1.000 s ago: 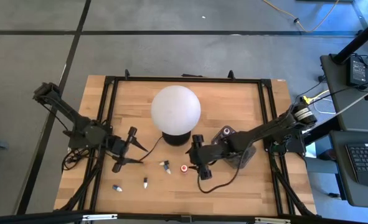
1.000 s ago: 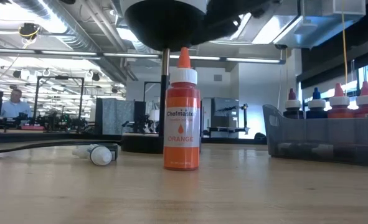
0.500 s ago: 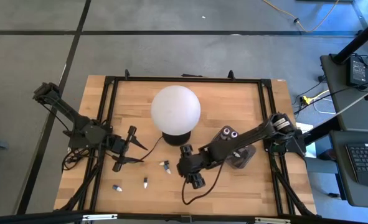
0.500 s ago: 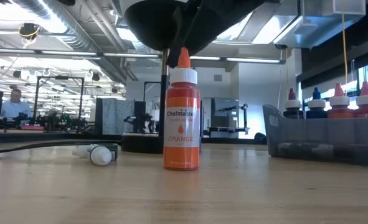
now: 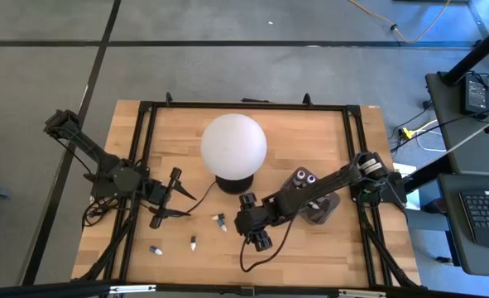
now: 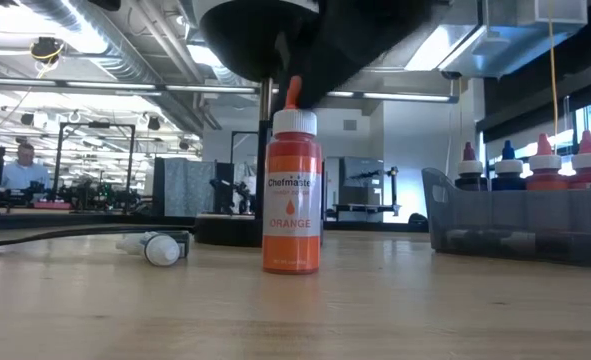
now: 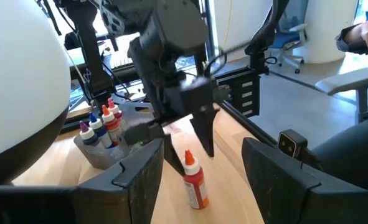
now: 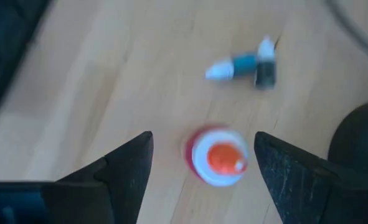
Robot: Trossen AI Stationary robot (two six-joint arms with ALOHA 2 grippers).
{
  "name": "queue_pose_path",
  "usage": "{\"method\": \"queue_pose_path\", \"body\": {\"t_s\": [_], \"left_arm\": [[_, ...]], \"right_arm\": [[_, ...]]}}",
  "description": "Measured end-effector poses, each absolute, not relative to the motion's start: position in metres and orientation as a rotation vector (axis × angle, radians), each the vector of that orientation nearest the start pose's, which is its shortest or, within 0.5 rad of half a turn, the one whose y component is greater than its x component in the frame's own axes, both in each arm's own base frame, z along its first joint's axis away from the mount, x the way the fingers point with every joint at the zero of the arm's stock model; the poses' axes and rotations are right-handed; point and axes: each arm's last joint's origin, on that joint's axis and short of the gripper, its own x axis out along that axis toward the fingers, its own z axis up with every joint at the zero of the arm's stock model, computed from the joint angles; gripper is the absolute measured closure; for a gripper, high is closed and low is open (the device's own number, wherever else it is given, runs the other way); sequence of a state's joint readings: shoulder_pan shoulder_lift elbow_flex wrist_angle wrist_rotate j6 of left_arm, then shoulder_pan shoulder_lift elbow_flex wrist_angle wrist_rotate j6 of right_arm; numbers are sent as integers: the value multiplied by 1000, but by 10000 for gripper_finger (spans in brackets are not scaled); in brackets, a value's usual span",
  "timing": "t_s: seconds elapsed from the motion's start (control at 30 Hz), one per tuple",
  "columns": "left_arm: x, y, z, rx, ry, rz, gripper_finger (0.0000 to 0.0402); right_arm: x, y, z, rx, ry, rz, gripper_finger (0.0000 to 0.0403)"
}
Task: Pick & Place food coloring
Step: Put the large orange food coloring bottle into the black container
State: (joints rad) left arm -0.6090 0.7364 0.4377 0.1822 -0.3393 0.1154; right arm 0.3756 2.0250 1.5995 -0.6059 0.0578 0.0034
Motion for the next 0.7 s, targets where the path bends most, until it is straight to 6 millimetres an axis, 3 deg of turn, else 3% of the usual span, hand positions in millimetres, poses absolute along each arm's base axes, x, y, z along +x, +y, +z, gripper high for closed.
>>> {"method": "queue_pose_path", "body": {"t_s": [0.3,0.7], "left_arm": [[145,-90,255,170,90,-275,183],[145,-90,255,172,91,-276,183]], "right_arm": [[404,155,208,-205,1023,273,135],[404,153,208,-210,1023,274,267]]}}
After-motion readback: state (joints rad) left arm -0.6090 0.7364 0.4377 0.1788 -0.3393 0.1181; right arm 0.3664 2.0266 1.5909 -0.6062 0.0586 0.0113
